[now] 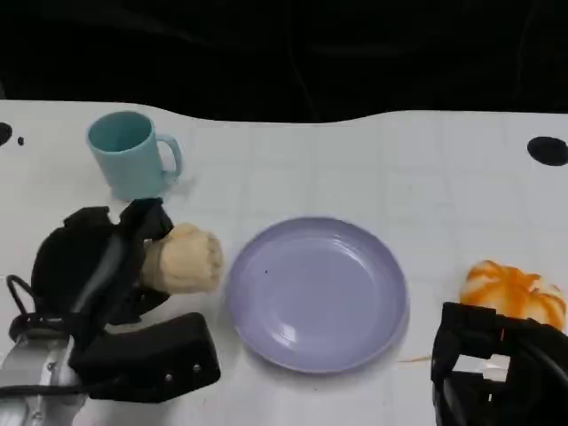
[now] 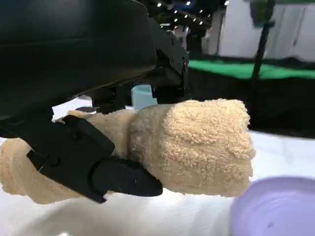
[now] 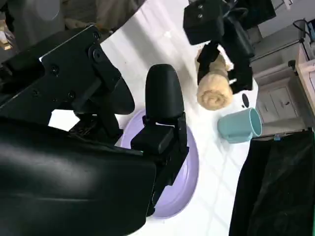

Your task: Grasp the towel on the left side of the plate with the left hand and place it into the plate.

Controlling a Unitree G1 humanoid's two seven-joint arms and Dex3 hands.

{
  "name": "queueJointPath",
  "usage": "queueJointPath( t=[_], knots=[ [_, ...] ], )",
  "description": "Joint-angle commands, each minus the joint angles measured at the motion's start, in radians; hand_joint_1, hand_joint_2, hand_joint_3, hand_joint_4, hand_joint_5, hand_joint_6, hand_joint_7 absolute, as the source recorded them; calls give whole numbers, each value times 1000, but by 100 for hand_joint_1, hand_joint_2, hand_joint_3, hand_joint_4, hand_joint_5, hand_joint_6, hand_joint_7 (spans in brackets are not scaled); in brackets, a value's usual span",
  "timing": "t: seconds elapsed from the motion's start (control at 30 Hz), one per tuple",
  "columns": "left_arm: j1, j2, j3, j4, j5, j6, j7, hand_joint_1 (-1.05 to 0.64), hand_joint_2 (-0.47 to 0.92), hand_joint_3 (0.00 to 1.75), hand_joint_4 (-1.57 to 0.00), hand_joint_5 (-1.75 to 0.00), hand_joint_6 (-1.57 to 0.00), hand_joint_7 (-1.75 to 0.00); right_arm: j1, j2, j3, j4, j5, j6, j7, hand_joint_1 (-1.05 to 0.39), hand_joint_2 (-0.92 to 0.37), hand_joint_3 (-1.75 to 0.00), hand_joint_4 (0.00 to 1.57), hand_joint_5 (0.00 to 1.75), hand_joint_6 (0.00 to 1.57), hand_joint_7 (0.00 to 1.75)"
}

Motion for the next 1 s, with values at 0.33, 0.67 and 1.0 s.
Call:
queueJointPath(
  t=[0.33,0.67,1.0],
  knots=[
    [-77,-100,-110,-197,42,31,-208,-23,41,111,-88,-175,-65,-175,6,-13,7,-17,-6,4,-1,-1,-47,-145,85,175,74,157],
    [-133,-169,-188,-169,51,71,-329,-20,44,107,-89,-175,-66,-174,3,-5,13,-34,-4,15,-16,-2,-47,-144,84,175,74,156],
    [-136,-165,-210,-215,16,111,-517,-31,92,13,-37,-111,-54,-17,2,-5,9,-30,0,16,-13,-3,-46,-144,84,175,75,156]
  ],
)
